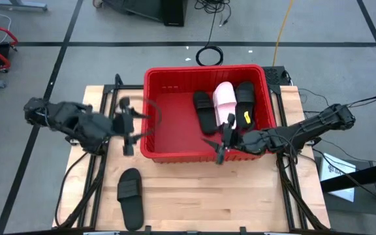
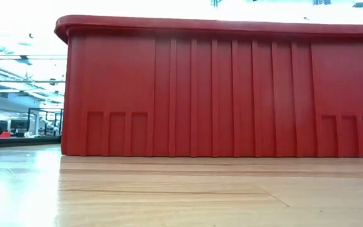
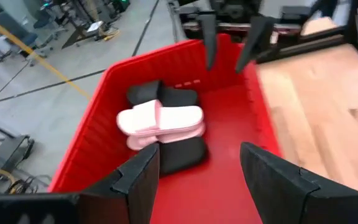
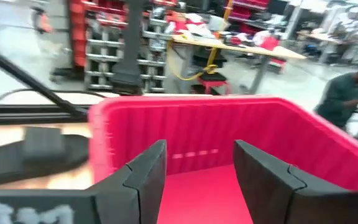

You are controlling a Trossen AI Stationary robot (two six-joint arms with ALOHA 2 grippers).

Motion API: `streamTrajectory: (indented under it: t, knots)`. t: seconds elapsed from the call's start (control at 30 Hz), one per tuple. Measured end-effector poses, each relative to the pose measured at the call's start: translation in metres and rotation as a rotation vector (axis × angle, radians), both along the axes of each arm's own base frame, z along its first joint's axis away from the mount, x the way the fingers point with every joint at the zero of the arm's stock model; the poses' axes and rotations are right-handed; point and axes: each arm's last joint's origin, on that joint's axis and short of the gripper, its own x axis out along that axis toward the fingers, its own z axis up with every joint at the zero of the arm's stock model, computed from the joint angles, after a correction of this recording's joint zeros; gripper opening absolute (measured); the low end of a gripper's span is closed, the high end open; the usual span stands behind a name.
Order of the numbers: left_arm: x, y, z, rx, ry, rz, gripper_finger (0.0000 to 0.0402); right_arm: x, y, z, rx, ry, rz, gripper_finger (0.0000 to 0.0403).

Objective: Pick and place slides into bin
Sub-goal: Put the black slide into the bin

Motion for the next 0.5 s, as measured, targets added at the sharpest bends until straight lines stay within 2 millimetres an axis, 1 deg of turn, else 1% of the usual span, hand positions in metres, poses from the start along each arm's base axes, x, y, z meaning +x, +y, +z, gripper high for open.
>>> streamTrajectory:
  t: [0.1,0.23,0.37,0.5]
  knots:
    - [0.005,-0.023,-0.007,0.009,0.015,-0.039,0.0225,-0.002,0.008,0.0,0.047,-0.01,0.058,0.0174]
    - [0.008,-0.056,-0.018,0.041,0.034,-0.048,0.0225,-0.001,0.018,-0.003,0.115,-0.007,0.15,0.0175]
    - [0.008,-0.087,-0.032,0.07,0.042,-0.041,0.0225,0.001,0.027,-0.009,0.157,0.017,0.222,0.0172]
    - [0.007,-0.114,-0.045,0.086,0.05,-0.065,0.0225,0.005,0.035,-0.019,0.158,0.043,0.248,0.0172]
